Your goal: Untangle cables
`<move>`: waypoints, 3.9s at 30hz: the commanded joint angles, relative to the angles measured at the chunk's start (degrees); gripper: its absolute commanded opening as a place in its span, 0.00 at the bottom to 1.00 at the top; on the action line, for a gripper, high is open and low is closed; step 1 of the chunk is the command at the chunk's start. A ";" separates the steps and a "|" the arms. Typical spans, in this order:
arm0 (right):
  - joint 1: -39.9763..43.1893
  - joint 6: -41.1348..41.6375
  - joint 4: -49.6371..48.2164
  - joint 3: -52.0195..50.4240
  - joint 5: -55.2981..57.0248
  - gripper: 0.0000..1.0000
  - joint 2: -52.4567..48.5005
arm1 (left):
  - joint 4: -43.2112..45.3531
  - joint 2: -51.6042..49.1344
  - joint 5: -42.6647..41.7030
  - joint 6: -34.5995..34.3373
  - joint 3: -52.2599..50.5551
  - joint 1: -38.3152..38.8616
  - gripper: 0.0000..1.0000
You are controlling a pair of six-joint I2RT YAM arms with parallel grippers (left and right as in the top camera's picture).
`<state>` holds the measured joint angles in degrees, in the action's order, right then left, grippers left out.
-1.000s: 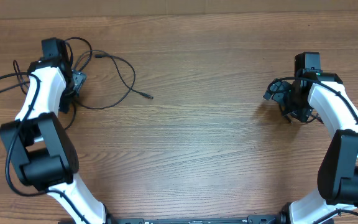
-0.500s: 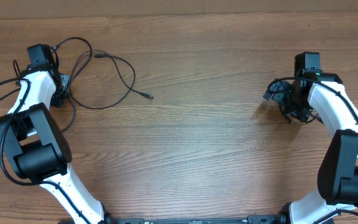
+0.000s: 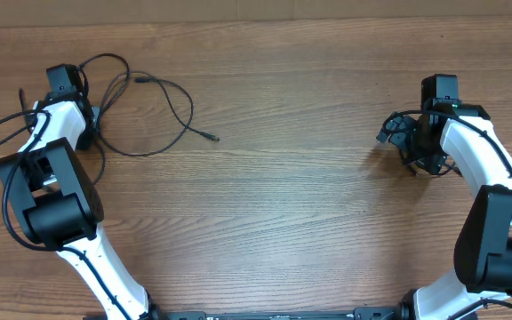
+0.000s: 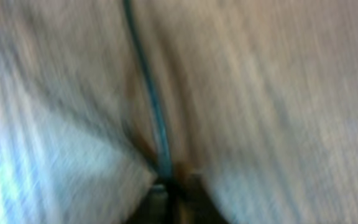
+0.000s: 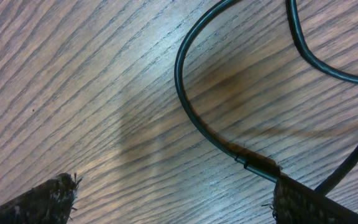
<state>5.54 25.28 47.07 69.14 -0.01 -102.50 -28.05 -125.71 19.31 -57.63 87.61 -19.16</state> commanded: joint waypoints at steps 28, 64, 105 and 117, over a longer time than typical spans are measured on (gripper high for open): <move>-0.22 0.02 -0.28 -0.52 -0.09 1.00 0.13 | -0.24 -5.99 7.63 26.29 34.40 -4.15 0.04; -0.22 0.02 -0.31 -0.52 -0.09 1.00 0.13 | 10.34 -23.91 -6.29 39.80 46.64 -6.10 0.05; -0.22 0.02 -0.28 -0.52 -0.09 1.00 0.13 | -55.67 -10.10 -21.35 22.69 52.89 20.15 1.00; -0.22 0.02 -0.28 -0.52 -0.09 1.00 0.13 | -58.12 -21.00 -13.55 22.25 52.89 27.06 0.96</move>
<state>5.54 25.26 47.07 69.14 -0.01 -102.50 -84.73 -143.94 3.38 -33.58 140.53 8.29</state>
